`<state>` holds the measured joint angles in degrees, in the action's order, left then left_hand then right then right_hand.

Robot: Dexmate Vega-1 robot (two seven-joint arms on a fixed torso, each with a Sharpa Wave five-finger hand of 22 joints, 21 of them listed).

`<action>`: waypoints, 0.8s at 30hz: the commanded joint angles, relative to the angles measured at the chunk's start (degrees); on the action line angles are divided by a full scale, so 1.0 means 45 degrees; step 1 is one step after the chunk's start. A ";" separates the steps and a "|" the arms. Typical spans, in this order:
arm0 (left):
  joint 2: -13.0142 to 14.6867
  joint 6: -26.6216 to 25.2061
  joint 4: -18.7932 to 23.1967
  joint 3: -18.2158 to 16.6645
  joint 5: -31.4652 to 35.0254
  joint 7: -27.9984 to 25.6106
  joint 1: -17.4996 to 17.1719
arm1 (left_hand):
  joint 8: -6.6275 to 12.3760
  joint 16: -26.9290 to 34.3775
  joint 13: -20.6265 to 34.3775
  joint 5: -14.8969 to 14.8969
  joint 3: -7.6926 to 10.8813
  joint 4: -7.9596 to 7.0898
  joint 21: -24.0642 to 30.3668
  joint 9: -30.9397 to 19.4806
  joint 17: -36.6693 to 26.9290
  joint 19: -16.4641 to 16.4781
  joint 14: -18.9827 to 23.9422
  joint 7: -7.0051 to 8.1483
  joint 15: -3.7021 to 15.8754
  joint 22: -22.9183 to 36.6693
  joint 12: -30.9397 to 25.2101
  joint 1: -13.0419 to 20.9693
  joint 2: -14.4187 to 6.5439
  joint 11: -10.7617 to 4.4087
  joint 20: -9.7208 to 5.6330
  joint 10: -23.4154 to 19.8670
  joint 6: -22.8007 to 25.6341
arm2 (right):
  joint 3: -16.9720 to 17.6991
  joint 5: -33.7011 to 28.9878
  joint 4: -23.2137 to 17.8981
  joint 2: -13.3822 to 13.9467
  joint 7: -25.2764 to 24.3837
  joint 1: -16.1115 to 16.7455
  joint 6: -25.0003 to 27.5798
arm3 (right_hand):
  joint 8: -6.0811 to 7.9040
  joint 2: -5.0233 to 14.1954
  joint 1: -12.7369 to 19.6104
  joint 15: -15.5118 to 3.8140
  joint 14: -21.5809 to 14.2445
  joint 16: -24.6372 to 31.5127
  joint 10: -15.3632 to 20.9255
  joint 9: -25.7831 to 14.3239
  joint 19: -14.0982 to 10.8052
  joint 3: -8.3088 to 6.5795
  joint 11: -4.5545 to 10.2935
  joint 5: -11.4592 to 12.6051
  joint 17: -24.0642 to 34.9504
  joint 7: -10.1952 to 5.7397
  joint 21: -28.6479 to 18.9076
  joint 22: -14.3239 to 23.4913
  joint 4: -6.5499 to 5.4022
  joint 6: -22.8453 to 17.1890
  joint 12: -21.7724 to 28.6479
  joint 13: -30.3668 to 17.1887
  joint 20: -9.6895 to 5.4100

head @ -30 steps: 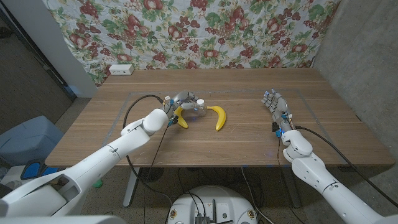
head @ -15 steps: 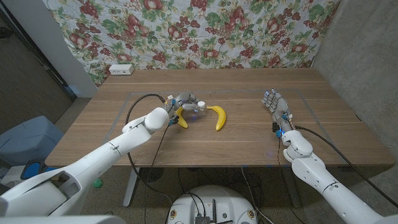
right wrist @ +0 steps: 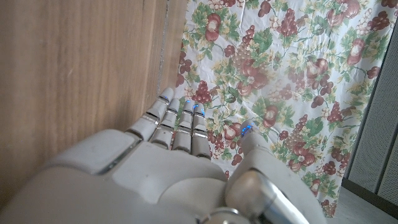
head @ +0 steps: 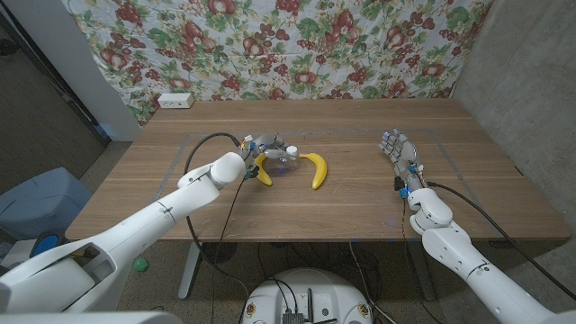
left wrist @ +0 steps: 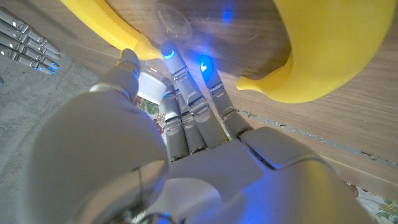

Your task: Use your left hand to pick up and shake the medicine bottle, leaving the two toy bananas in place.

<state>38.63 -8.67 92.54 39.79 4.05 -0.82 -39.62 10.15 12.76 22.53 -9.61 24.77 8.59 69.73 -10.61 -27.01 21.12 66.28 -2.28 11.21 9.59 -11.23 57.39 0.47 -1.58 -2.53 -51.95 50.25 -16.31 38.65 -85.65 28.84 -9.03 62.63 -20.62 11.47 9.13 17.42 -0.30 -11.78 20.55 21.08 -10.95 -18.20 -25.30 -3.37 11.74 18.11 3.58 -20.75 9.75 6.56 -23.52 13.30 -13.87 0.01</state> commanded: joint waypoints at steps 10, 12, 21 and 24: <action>0.0460 -0.3264 0.1362 0.0861 0.0873 0.1194 0.0755 | 0.0027 -0.0575 -0.0718 -0.0058 -0.0875 -0.0253 -0.1513 -0.0237 0.1361 -0.0506 -0.3296 0.1020 0.0317 0.0028 0.0230 -0.2448 0.0844 -0.1561 -0.1141 0.0771 -0.1124 | 0.0046 -0.0069 -0.0065 0.0017 0.0018 0.0108 -0.0198 | -0.0009 0.0016 -0.0149 -0.0011 -0.0177 -0.0024 0.0105 -0.0032 -0.0133 0.0064 -0.0086 -0.0043 0.0042 0.0016 0.0053 0.0066 -0.0043 0.0036 -0.0001 0.0014 0.0005; 0.0477 -0.3482 0.1451 0.0891 0.0884 0.1251 0.0793 | 0.0075 -0.0625 -0.0824 -0.0065 -0.0983 -0.0287 -0.1777 -0.0216 0.1611 -0.0644 -0.4157 0.1026 0.0220 0.0034 0.0249 -0.2863 0.0981 -0.1449 -0.0932 0.1399 -0.1405 | 0.0043 -0.0080 -0.0075 0.0018 0.0015 0.0116 -0.0207 | -0.0009 0.0013 -0.0158 -0.0030 -0.0180 -0.0026 0.0116 -0.0032 -0.0143 0.0068 -0.0083 -0.0045 0.0042 0.0021 0.0058 0.0066 -0.0046 0.0036 0.0003 0.0014 0.0005; 0.0635 -0.3613 0.1860 0.0608 0.0586 0.0906 0.0493 | -0.0083 -0.0503 -0.1195 -0.0082 -0.1454 -0.0191 -0.3257 -0.0152 0.2362 -0.2300 -0.7350 0.1059 -0.1062 0.0074 0.0265 -0.3906 0.1207 -0.0515 0.0306 0.4481 -0.4598 | 0.0035 -0.0118 -0.0158 0.0084 0.0053 0.0152 -0.0196 | -0.0004 -0.0012 -0.0203 0.0002 -0.0179 -0.0045 0.0136 -0.0032 -0.0168 0.0094 -0.0091 -0.0056 0.0041 0.0027 0.0101 0.0067 -0.0055 0.0031 0.0007 0.0016 0.0018; 0.0672 -0.3515 0.1978 0.0451 0.0434 0.0669 0.0308 | -0.0057 -0.0479 -0.1353 -0.0091 -0.1568 -0.0124 -0.3906 -0.0138 0.2691 -0.2963 -0.8598 0.1132 -0.1614 0.0089 0.0270 -0.4156 0.1164 -0.0215 0.0701 0.6074 -0.6074 | 0.0049 -0.0078 -0.0194 0.0069 0.0027 0.0165 -0.0168 | -0.0003 -0.0019 -0.0217 0.0019 -0.0190 -0.0046 0.0134 -0.0032 -0.0171 0.0102 -0.0088 -0.0058 0.0040 0.0029 0.0116 0.0068 -0.0057 0.0031 0.0005 0.0016 0.0016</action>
<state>40.81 -23.29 98.92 43.00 7.19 3.87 -36.93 9.92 10.15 16.79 -9.96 18.07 7.77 53.99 -11.18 -15.77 9.77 31.09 2.59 3.11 9.75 -9.93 39.36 5.74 -3.42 -0.49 -29.10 27.42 -16.16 38.32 -86.08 29.02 -8.94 63.15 -21.35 11.48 8.83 16.51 -0.30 -12.42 20.56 21.29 -10.95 -18.20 -25.06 -3.58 11.74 18.23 3.57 -20.31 9.75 6.32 -23.52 13.30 -13.87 0.01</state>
